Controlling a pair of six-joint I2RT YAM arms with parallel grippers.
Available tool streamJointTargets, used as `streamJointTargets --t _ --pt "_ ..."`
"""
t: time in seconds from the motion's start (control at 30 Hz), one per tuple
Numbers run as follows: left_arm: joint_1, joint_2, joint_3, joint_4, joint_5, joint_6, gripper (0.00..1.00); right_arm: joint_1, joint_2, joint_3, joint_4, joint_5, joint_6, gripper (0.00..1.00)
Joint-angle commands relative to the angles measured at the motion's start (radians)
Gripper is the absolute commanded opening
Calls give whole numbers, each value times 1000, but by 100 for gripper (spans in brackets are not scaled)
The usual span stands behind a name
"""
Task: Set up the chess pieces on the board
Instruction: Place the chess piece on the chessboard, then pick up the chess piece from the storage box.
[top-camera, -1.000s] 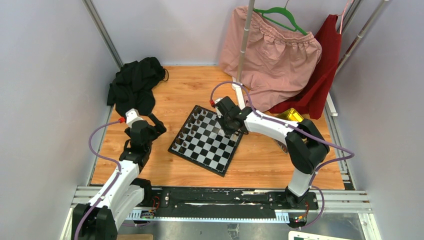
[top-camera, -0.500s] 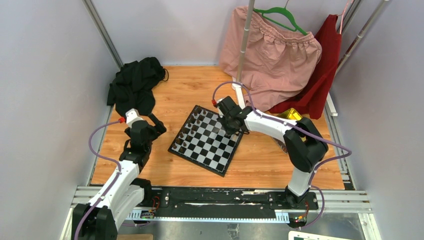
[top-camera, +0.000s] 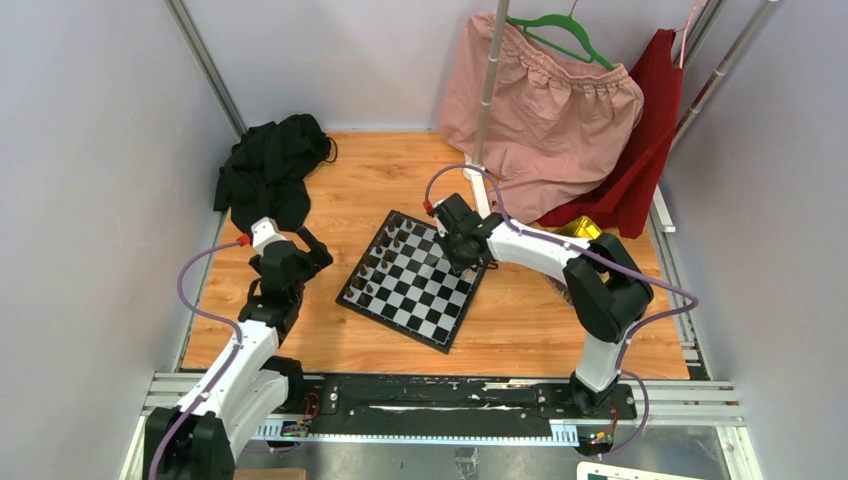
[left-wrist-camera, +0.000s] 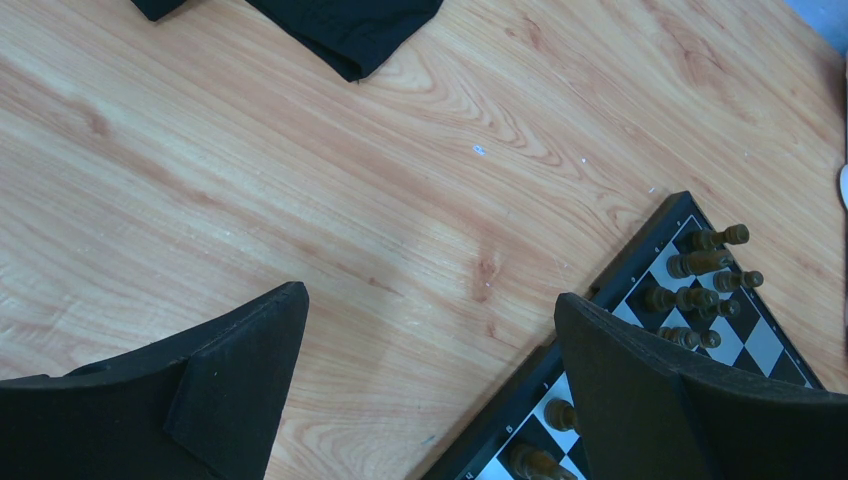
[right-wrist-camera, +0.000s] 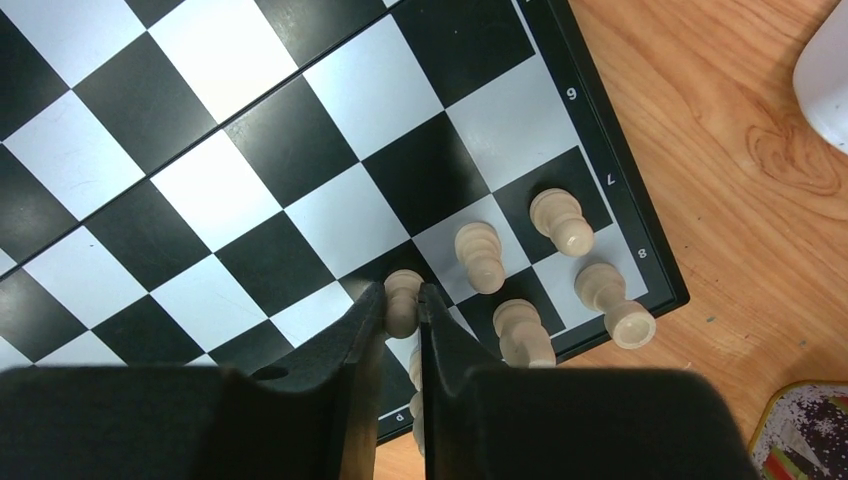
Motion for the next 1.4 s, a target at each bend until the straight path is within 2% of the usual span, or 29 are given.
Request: streamJointTargets --t 0.0,0.2,0.6,0.77,0.83,1.0,1.2,1.37 --pt "7 2 -8 22 -8 13 100 -13 1 -8 -18 -12 13 24" --pt "7 3 -8 22 -5 11 100 -12 -22 -9 -17 -7 13 31" --pt "7 10 -11 33 -2 7 100 9 -172 31 -58 17 -3 32" --pt "7 14 -13 40 3 2 100 -4 -288 13 -61 163 8 32" --pt "7 16 -13 44 9 -1 100 -41 -327 -10 -63 229 30 32" --pt "7 36 -18 79 26 -28 100 -229 -409 -106 -62 317 123 33" --pt "5 48 -56 165 51 -64 100 -434 -451 -219 -49 337 235 32" --pt "5 43 -74 186 52 -68 100 -517 -448 -260 -41 326 248 32"
